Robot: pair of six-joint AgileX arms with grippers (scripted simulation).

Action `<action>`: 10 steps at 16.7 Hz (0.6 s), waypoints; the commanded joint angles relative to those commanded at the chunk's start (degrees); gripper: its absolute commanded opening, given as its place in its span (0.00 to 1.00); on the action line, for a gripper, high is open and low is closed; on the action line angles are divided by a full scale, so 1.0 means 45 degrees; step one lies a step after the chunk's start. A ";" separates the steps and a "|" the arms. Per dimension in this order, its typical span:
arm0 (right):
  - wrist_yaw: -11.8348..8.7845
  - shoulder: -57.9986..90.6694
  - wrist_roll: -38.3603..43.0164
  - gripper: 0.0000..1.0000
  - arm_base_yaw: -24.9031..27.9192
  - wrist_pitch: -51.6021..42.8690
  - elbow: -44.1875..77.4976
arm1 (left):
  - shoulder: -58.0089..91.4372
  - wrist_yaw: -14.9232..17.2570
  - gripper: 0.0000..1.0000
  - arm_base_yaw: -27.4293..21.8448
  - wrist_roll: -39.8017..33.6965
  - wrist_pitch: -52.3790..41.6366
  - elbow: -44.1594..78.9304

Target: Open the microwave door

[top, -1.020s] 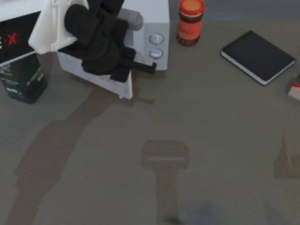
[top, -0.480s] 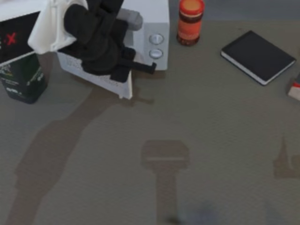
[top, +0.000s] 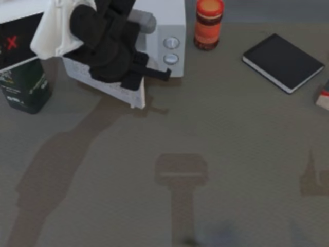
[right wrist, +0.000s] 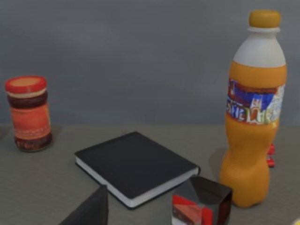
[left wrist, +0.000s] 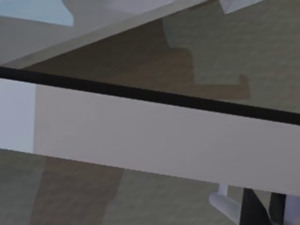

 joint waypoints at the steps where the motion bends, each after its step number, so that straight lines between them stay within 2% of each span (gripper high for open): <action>1: 0.0000 0.0000 0.0000 1.00 0.0000 0.0000 0.0000 | 0.0000 0.0000 0.00 0.0000 0.0000 0.0000 0.0000; 6: 0.0000 0.0000 0.0000 1.00 0.0000 0.0000 0.0000 | 0.0009 0.0106 0.00 -0.0049 -0.0001 0.0019 -0.0061; 10: 0.0000 0.0000 0.0000 1.00 0.0000 0.0000 0.0000 | -0.0482 0.0599 0.00 0.0285 0.0961 0.0093 -0.0734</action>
